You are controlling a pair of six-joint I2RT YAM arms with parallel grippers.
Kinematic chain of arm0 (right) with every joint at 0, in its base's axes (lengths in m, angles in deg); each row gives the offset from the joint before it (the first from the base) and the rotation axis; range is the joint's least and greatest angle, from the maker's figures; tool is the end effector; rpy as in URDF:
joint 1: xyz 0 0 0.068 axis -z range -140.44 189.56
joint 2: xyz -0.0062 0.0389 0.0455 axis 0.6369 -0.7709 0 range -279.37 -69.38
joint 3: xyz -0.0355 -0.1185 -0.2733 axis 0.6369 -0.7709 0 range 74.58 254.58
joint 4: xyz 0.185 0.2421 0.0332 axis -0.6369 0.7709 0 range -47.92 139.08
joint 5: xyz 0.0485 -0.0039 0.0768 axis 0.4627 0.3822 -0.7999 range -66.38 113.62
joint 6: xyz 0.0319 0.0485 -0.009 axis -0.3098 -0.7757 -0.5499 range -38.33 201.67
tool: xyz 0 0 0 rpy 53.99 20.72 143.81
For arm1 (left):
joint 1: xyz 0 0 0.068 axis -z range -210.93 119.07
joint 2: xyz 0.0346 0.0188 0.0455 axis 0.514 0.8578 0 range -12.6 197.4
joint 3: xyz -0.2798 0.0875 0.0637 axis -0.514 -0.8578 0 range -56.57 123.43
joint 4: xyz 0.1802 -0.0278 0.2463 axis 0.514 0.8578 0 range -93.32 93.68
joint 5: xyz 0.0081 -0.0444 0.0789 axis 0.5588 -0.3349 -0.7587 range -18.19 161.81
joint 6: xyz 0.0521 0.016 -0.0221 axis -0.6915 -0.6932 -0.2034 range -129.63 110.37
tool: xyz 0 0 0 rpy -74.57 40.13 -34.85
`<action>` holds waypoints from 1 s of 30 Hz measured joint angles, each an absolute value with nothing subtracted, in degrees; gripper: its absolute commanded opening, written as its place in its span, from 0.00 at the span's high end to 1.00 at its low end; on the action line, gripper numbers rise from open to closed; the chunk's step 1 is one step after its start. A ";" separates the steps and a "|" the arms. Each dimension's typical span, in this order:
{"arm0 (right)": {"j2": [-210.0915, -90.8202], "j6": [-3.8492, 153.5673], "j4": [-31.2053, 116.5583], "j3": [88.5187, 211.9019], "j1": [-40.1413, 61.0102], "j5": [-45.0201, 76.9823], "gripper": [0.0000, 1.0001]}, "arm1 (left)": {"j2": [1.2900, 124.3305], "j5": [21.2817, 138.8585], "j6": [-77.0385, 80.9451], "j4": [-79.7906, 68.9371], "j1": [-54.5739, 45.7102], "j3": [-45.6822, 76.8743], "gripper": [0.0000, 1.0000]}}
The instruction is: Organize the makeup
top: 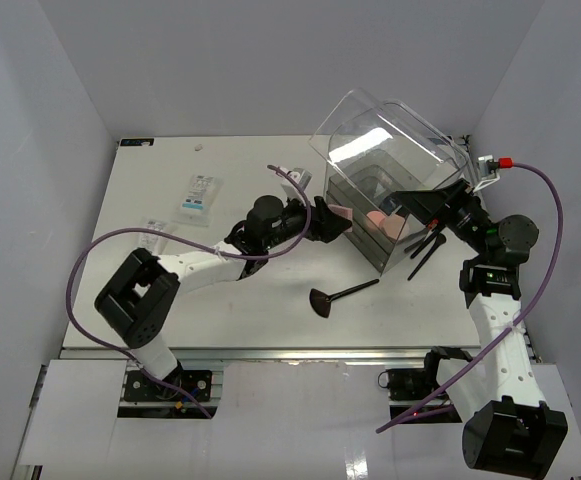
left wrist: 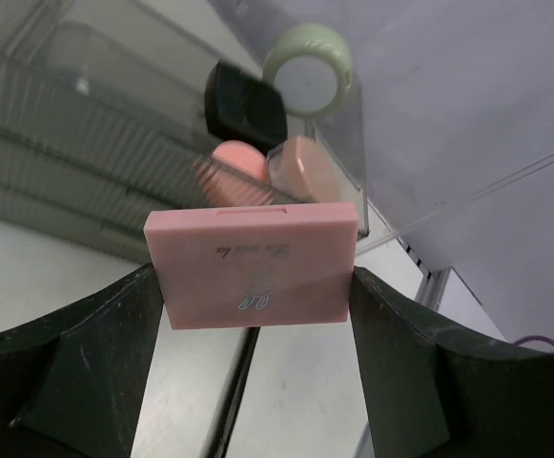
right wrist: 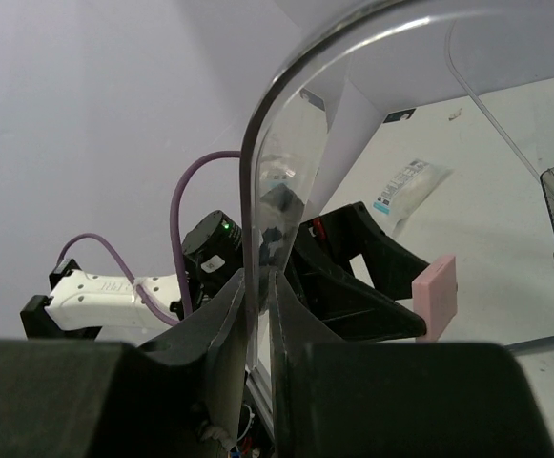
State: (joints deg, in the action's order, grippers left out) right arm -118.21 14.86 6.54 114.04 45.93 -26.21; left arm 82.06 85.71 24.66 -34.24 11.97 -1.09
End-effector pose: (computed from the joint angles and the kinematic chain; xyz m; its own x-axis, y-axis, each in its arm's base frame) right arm 0.2196 0.0083 0.3896 -0.3882 0.6399 -0.6632 -0.6431 0.3273 0.6923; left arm 0.3026 -0.2951 0.2496 -0.5573 -0.2286 -0.7982 0.6307 0.5087 -0.5860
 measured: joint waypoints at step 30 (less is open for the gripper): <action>-118.23 16.05 7.68 114.00 46.57 -27.07 0.83 | 108.83 70.17 14.72 -69.17 17.22 16.29 0.39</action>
